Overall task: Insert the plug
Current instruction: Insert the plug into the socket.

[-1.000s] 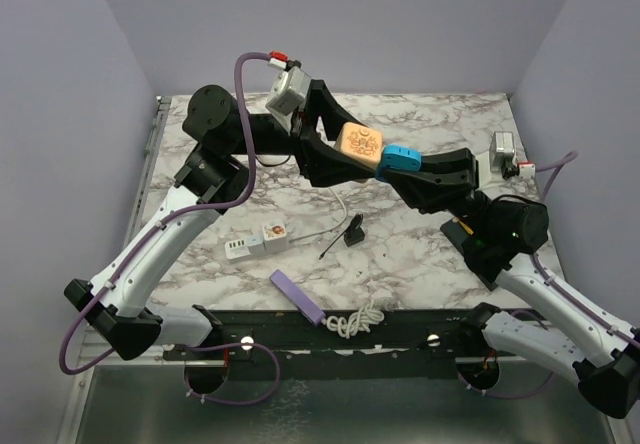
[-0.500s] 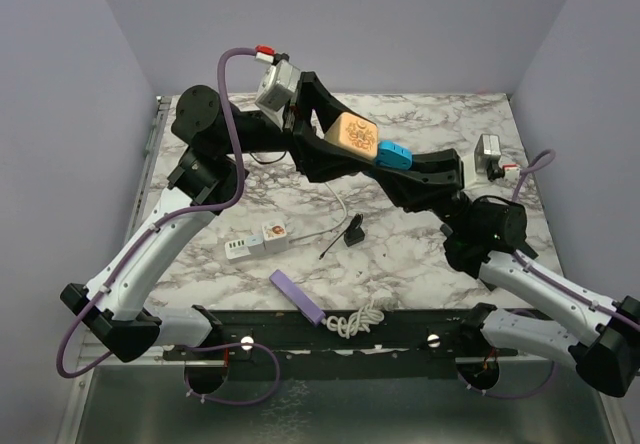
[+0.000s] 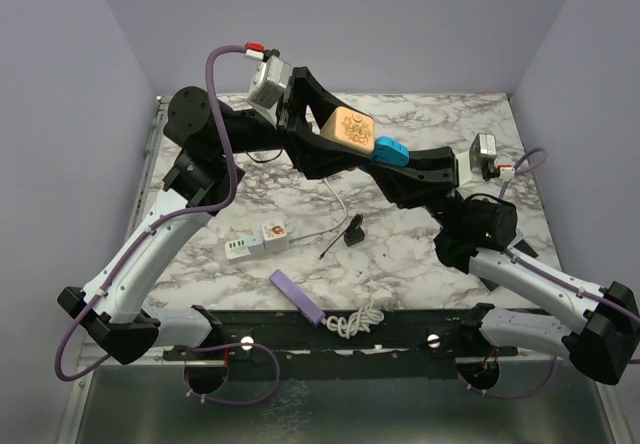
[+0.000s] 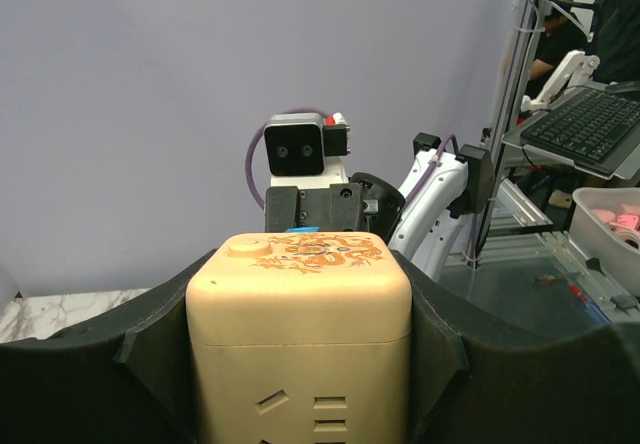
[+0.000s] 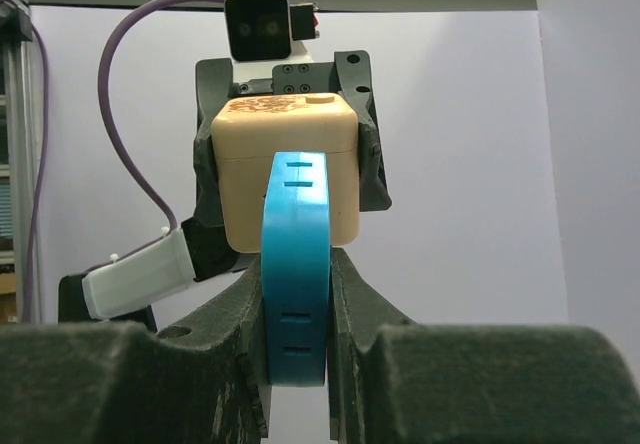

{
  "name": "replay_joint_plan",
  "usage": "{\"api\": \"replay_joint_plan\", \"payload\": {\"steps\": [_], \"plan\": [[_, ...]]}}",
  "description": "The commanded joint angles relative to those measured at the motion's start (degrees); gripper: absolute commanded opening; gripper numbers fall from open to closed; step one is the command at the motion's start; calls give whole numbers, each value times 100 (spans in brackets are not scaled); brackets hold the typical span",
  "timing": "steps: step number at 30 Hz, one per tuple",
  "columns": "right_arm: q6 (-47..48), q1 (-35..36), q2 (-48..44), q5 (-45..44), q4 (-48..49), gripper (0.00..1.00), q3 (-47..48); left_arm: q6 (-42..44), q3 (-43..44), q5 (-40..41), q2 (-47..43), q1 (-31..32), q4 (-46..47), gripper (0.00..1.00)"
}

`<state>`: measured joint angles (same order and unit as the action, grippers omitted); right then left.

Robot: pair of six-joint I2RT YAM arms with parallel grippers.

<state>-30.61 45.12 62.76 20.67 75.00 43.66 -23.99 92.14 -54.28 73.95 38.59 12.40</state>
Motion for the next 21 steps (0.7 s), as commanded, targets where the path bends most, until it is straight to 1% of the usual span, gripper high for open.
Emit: {"api": "replay_joint_plan", "payload": {"steps": [1,7,11,16,21], "plan": [[-66,190,77,739,-925,1,170,183,42,284,10,21,379,0],[127,211,-179,756,-1735,1,379,431,-155,113,-55,26,302,0],[242,302,-187,802,-2134,1,509,580,-145,70,-49,19,177,0],[266,344,-204,784,-1978,1,410,516,-154,113,-49,18,201,0],[293,365,-83,1015,-2005,1,547,377,-139,40,-34,24,244,0]]}}
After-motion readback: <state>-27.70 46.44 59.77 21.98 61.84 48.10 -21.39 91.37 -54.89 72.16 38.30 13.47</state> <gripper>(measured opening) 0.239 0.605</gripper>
